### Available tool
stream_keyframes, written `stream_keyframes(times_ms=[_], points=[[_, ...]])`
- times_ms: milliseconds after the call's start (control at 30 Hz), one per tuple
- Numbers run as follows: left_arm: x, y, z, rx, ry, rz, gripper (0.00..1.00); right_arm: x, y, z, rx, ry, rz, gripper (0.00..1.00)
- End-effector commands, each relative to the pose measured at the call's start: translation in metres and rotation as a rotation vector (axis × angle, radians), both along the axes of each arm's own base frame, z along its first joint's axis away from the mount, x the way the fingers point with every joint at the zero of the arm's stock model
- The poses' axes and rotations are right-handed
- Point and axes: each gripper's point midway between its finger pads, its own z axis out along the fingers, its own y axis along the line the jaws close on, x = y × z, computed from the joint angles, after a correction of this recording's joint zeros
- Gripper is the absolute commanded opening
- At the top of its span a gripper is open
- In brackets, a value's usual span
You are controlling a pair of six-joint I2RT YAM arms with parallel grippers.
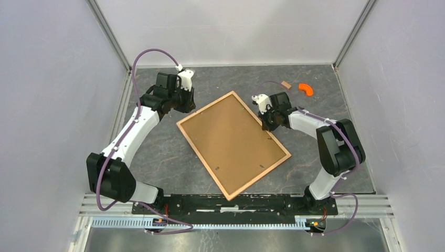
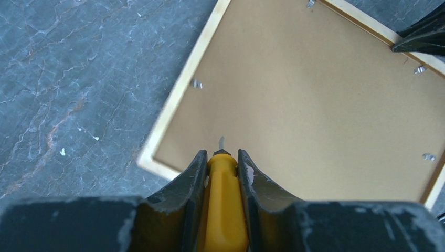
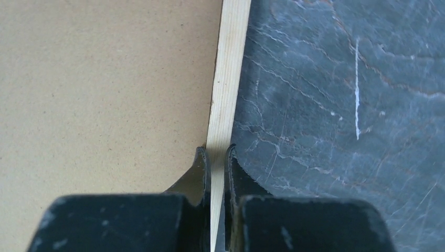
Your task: Take the photo out of the frame
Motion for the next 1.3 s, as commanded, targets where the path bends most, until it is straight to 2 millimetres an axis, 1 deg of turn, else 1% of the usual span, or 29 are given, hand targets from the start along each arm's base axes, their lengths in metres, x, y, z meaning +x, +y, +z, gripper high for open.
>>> stream_keyframes(times_ms=[0, 67, 200, 267, 333, 467, 567, 700, 767, 833, 900, 933, 1100, 1267], points=[[-0.007, 0.0, 0.01, -0.036, -0.016, 0.0, 0.02, 0.01, 0.013, 0.014, -0.087, -0.062, 0.34, 0.0], [-0.01, 0.0, 0.005, -0.03, -0.003, -0.007, 0.02, 0.014, 0.02, 0.017, -0.097, -0.079, 0.448, 0.0], [-0.018, 0.003, -0.004, 0.0, 0.012, -0.038, 0.02, 0.026, 0.03, 0.019, -0.137, -0.123, 0.607, 0.02], [-0.023, 0.006, -0.011, 0.023, 0.018, -0.053, 0.02, 0.033, 0.038, 0.026, -0.14, -0.148, 0.671, 0.02], [-0.034, 0.006, -0.02, 0.033, 0.04, -0.093, 0.02, 0.04, 0.048, 0.03, -0.138, -0.167, 0.7, 0.02], [-0.051, 0.008, -0.04, 0.061, 0.063, -0.17, 0.02, 0.047, 0.068, 0.038, -0.13, -0.218, 0.783, 0.03], [-0.063, 0.007, -0.055, 0.087, 0.078, -0.24, 0.02, 0.055, 0.079, 0.04, -0.149, -0.251, 0.806, 0.03], [-0.073, 0.016, -0.075, 0.16, 0.089, -0.284, 0.02, 0.062, 0.083, 0.037, -0.151, -0.255, 0.791, 0.04], [-0.075, 0.019, -0.082, 0.184, 0.085, -0.293, 0.02, 0.065, 0.081, 0.033, -0.162, -0.261, 0.77, 0.09], [-0.076, 0.02, -0.087, 0.207, 0.081, -0.305, 0.02, 0.068, 0.08, 0.031, -0.168, -0.27, 0.747, 0.17], [-0.078, 0.021, -0.092, 0.237, 0.077, -0.317, 0.02, 0.069, 0.08, 0.029, -0.161, -0.279, 0.734, 0.24], [-0.079, 0.021, -0.094, 0.248, 0.078, -0.323, 0.02, 0.069, 0.081, 0.029, -0.155, -0.281, 0.726, 0.26], [-0.081, 0.025, -0.099, 0.308, 0.064, -0.325, 0.02, 0.073, 0.083, 0.026, -0.145, -0.284, 0.7, 0.26], [-0.081, 0.028, -0.102, 0.337, 0.055, -0.315, 0.02, 0.072, 0.083, 0.018, -0.136, -0.277, 0.687, 0.24]])
